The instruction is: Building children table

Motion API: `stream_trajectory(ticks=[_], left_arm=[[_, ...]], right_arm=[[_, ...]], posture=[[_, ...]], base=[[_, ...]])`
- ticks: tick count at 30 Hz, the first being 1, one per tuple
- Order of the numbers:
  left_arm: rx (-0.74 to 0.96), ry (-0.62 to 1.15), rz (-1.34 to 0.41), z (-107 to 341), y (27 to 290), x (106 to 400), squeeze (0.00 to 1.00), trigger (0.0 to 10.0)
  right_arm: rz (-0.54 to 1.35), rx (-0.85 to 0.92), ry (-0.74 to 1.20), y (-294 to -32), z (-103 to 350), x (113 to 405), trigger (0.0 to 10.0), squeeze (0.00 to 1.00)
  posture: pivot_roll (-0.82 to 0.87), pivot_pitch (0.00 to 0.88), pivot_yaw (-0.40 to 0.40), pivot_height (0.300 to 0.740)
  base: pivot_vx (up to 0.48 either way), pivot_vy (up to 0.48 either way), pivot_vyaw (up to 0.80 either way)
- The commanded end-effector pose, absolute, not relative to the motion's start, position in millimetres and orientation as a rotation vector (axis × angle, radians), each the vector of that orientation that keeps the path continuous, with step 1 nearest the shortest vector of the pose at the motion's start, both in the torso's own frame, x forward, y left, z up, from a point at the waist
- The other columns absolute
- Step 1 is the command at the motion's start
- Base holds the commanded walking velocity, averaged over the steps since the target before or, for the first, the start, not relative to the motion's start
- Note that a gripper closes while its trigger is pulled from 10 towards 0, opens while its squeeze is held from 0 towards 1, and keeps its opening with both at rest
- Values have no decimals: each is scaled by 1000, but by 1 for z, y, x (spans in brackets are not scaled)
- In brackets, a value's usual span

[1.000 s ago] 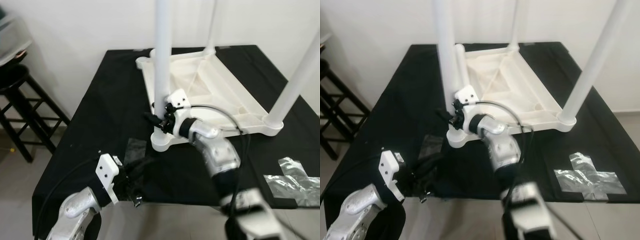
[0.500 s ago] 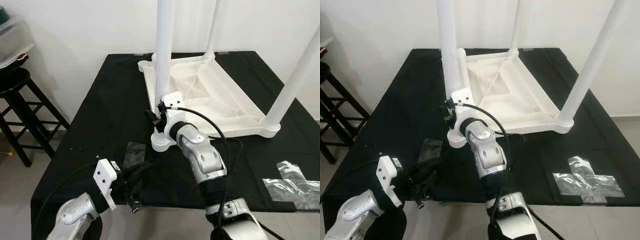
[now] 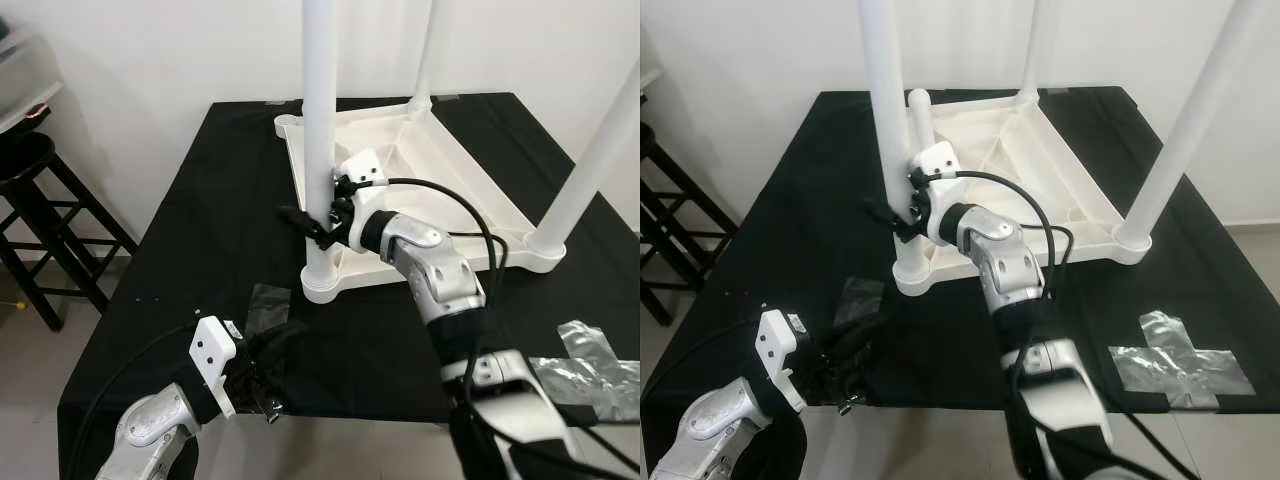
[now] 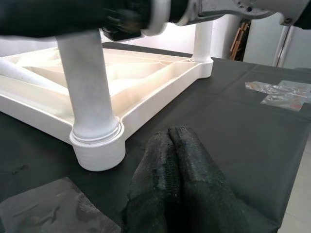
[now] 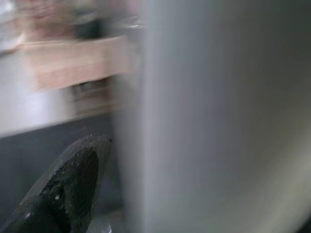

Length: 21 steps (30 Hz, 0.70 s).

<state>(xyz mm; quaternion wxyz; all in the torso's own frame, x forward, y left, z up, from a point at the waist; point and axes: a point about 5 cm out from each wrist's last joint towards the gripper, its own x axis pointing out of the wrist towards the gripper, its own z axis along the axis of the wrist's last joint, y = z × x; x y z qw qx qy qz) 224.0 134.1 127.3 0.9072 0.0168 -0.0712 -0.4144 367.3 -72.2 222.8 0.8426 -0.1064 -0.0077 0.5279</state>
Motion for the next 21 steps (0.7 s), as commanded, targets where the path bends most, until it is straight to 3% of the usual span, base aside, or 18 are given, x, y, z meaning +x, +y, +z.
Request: stream_trajectory(ticks=[1,5,6,7,8,21], left_arm=[[40,-138,-855,126,135,223,0,0],[43,-137,-854,126,135,222,0,0],[44,-137,-854,126,135,222,0,0],[45,-136,-854,126,135,222,0,0],[45,-136,-854,126,135,222,0,0],[46,-131,-858,126,137,220,0,0]], right_arm=[[1228,-248,-18,-65,220,363,10000,0],[1316,-267,16,-71,218,367,10000,0],[1328,-266,32,-73,218,369,8314,0],[1334,-263,42,-75,218,370,8314,0],[1333,-260,54,-78,218,372,0,0],[1303,-288,112,-102,214,381,0,0]], posture=[[41,94,15,740],[53,99,15,740],[53,99,15,740],[53,99,15,740],[58,106,15,740],[56,120,27,740]], base=[[0,0,0],[0,0,0],[0,0,0],[0,0,0],[0,0,0],[0,0,0]])
